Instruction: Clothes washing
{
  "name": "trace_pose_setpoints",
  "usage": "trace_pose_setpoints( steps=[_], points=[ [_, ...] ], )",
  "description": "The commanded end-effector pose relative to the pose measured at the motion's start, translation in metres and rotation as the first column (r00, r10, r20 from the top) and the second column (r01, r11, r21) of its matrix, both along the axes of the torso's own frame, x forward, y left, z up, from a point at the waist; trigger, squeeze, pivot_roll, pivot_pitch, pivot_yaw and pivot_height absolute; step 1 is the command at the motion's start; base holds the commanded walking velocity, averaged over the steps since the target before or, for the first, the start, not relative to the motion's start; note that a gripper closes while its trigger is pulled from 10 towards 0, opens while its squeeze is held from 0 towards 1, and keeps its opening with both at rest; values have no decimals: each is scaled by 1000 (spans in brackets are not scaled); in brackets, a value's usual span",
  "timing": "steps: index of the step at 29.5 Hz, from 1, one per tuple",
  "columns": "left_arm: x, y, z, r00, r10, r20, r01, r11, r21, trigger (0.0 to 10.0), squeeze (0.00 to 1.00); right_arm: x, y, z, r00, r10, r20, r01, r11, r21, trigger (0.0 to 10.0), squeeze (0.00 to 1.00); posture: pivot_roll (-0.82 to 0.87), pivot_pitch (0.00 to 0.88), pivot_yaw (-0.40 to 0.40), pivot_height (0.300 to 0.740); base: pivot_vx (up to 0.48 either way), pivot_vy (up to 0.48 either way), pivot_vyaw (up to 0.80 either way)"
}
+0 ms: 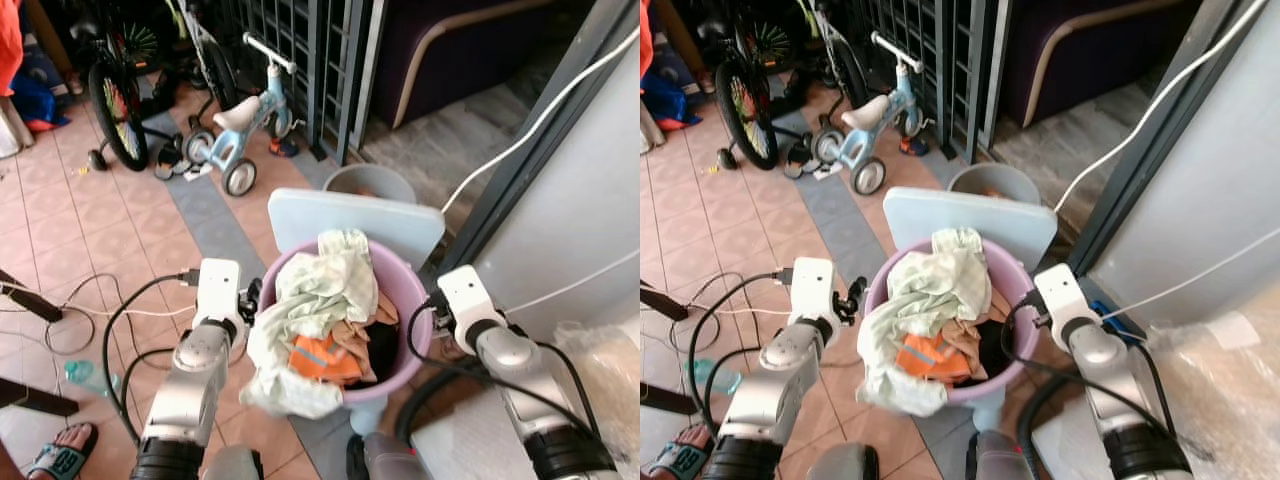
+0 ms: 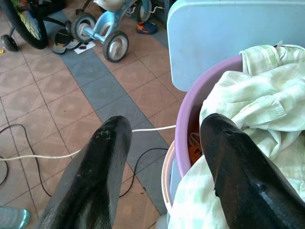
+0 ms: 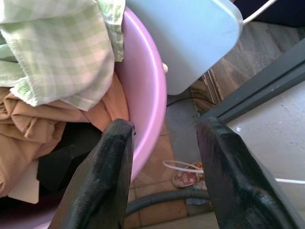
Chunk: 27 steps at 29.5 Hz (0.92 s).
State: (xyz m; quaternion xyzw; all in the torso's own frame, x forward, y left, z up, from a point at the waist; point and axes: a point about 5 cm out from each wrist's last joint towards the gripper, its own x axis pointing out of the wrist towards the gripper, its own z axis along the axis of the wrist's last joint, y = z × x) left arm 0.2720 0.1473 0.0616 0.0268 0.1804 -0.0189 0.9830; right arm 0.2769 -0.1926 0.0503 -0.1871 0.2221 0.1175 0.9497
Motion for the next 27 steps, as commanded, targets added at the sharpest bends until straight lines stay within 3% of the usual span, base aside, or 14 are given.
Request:
trace_pose_setpoints(
  steps=[1, 9, 17, 21, 22, 23, 24, 27],
  points=[
    [-5, 14, -1, 998, 66, -12, -65, 997, 38, 10000, 0, 3, 10, 4, 999, 32, 11, -33, 999, 39, 10000, 1000, -7, 112, -5, 740, 0, 0, 0],
    [-26, 41, -9, 979, 193, -61, -187, 978, 96, 10000, 0, 22, 33, 10, 997, 72, 42, -77, 987, 138, 10000, 1000, 37, 132, -10, 740, 0, 0, 0],
    [-39, 41, -2, 977, 208, -46, -203, 975, 92, 10000, 0, 28, 53, 5, 995, 92, 28, -95, 984, 151, 10000, 1000, 88, 169, -14, 740, 0, 0, 765],
    [-42, 38, 1, 980, 195, -38, -191, 978, 83, 10000, 0, 29, 54, 4, 994, 103, 29, -107, 983, 150, 10000, 1000, 92, 176, -14, 740, 0, 0, 0],
    [-43, 38, 1, 980, 195, -43, -191, 978, 82, 10000, 0, 31, 51, 4, 996, 87, 20, -89, 983, 159, 10000, 831, 90, 180, -11, 740, 0, 0, 0],
    [-43, 38, 1, 980, 193, -48, -189, 978, 84, 10000, 0, 32, 49, 4, 997, 81, 18, -83, 982, 167, 10000, 239, 89, 182, -9, 740, 0, 0, 0],
    [-44, 39, 1, 979, 196, -53, -191, 978, 82, 10000, 0, 34, 49, 5, 996, 86, 22, -88, 982, 165, 10000, 0, 84, 186, -5, 740, 0, 0, 0],
    [-43, 39, 1, 981, 185, -56, -180, 980, 85, 10000, 0, 40, 47, 12, 994, 87, 67, -96, 986, 137, 10000, 0, 82, 190, -3, 740, 0, 0, 0]
  ],
)
